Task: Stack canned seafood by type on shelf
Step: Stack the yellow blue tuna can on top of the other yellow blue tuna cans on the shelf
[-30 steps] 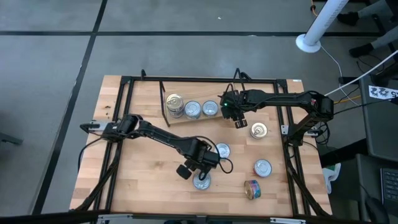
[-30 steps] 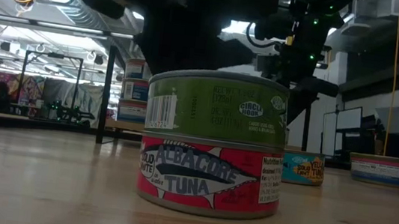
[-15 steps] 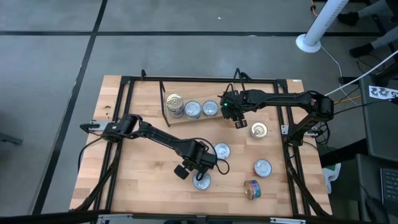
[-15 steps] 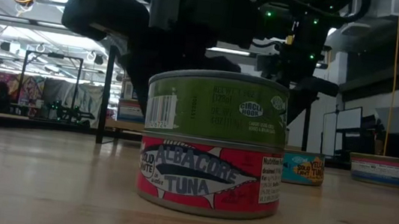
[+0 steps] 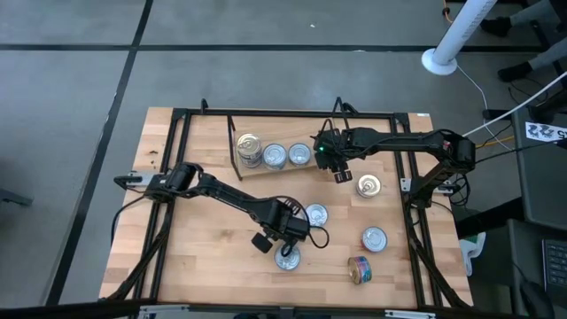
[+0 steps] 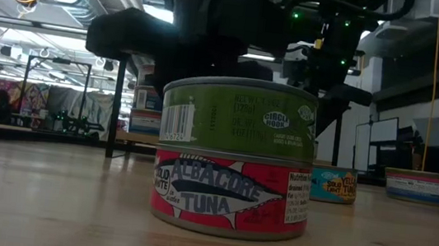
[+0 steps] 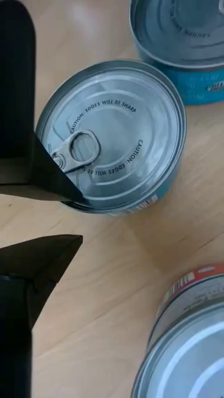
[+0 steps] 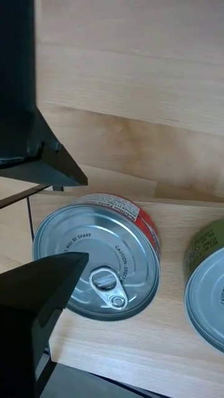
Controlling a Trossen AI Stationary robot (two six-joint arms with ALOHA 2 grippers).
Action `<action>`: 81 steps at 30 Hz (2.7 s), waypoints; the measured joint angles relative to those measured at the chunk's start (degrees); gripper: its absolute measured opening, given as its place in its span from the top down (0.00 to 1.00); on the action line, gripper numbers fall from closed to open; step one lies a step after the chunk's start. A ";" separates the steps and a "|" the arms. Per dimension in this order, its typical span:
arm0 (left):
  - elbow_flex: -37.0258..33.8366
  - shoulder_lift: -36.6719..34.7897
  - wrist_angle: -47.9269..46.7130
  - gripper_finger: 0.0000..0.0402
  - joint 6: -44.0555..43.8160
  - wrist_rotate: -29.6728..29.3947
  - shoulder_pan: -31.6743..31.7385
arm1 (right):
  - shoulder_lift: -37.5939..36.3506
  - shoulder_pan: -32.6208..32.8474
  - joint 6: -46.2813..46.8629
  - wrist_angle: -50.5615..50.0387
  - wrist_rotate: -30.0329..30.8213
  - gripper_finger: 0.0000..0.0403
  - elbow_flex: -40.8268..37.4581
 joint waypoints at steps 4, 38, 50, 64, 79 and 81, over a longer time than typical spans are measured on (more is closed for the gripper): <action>0.00 0.04 0.76 0.76 0.31 -0.85 0.02 | 0.00 0.00 0.00 0.00 0.01 0.54 0.00; -0.06 -0.53 0.48 1.00 -4.37 -2.05 0.55 | -0.36 0.00 1.88 -2.31 -2.42 0.54 0.02; -0.13 -2.97 0.25 1.00 -6.97 -3.23 1.63 | -7.81 0.00 1.88 -4.31 -3.36 0.54 0.02; -0.09 -5.07 0.58 1.00 -8.25 -3.60 2.34 | -16.06 0.01 8.91 -5.04 -12.77 0.54 -0.06; 0.00 -5.07 0.54 1.00 -8.18 -3.82 3.08 | -16.31 13.38 15.43 3.87 -25.90 0.54 -8.08; 0.00 -5.09 0.56 1.00 -8.20 -3.80 3.06 | -16.28 15.40 15.45 4.38 -25.91 0.54 -8.49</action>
